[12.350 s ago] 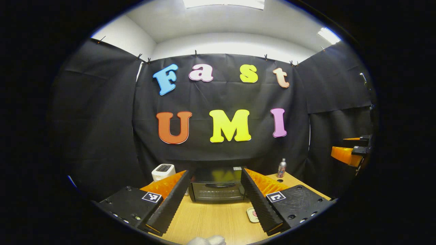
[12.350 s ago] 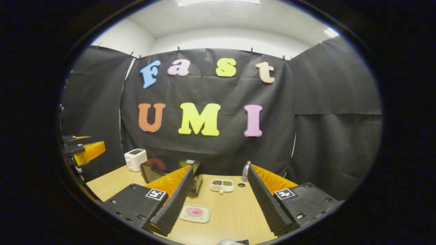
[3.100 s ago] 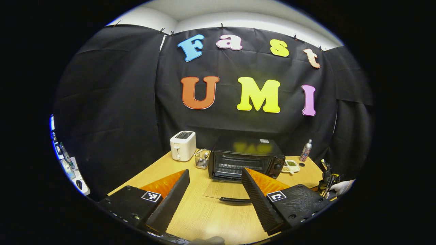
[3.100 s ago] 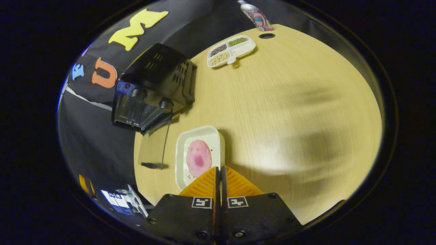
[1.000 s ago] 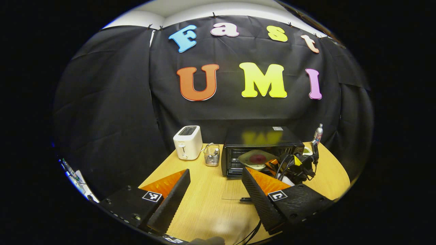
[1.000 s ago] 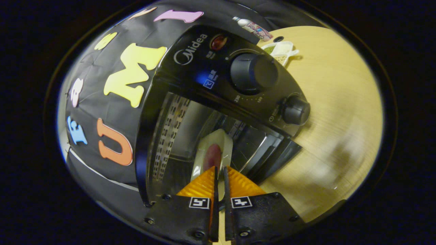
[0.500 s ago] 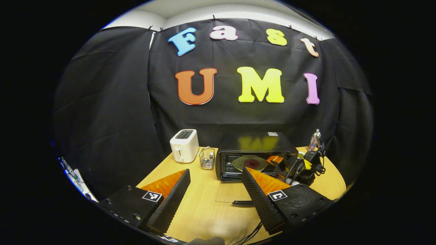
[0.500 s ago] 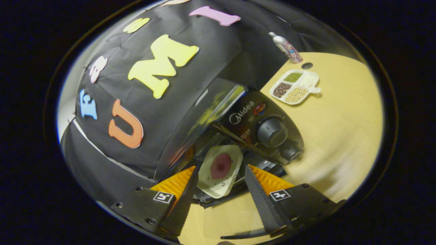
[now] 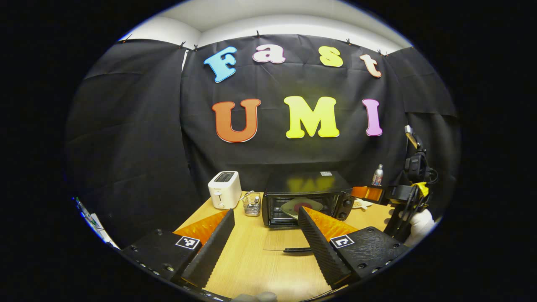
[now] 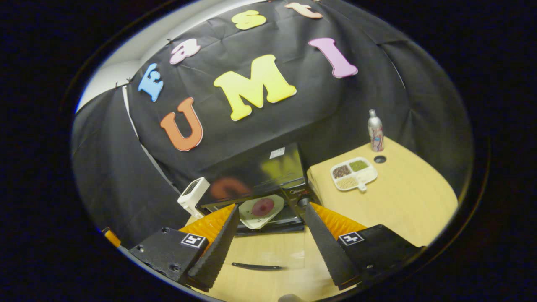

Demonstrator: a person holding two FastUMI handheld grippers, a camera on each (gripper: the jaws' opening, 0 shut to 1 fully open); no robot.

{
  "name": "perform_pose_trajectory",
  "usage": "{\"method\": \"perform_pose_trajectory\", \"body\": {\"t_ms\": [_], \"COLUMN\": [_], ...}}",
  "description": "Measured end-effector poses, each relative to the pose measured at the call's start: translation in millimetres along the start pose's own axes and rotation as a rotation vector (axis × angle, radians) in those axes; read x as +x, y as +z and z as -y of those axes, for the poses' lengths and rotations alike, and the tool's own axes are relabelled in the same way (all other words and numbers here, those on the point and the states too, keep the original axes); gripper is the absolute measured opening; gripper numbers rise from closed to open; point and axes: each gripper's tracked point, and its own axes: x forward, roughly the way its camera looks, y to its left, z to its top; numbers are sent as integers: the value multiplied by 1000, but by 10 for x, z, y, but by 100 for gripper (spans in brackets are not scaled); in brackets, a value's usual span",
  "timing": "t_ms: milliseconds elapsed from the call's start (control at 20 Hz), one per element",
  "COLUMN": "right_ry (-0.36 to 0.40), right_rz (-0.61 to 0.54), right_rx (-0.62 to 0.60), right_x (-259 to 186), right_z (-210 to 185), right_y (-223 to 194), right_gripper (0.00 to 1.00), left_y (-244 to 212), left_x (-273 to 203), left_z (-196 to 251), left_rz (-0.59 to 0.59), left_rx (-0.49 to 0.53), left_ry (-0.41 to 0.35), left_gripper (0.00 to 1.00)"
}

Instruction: Open the electric oven with the left hand, put the food in, and close the electric oven.

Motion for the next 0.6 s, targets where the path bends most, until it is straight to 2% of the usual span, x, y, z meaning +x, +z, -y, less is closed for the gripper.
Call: {"method": "perform_pose_trajectory", "body": {"t_ms": [150, 250, 300, 350, 400, 450, 500, 550, 600], "right_ry": [-65, -106, -134, -158, -181, -205, -221, -237, -249], "right_rz": [45, 58, 62, 75, 88, 94, 98, 98, 96], "right_rx": [-127, -162, -176, -180, -190, -200, -221, -240, -251], "right_x": [-530, -839, -983, -1133, -1258, -1363, -1462, -1550, -1631], "right_z": [164, 283, 378, 456, 526, 615, 680, 758, 821], "right_y": [160, 185, 214, 252, 280, 302, 318, 331, 342], "right_gripper": [94, 94, 100, 100, 96, 96, 100, 96, 100], "left_y": [-66, -140, -205, -275, -341, -418, -493, -596, -729], "left_x": [-73, -76, -66, -54, -33, -10, 23, 66, 105], "left_z": [-11, 36, 73, 127, 174, 216, 260, 304, 355], "left_rz": [17, 26, 19, 9, 2, -9, -17, -29, -59], "left_rx": [0, -5, -13, -18, -12, -3, 8, 17, 14], "left_ry": [-17, -40, -53, -72, -88, -100, -108, -118, -119], "left_gripper": [97, 97, 97, 97, 97, 97, 97, 97, 100]}}
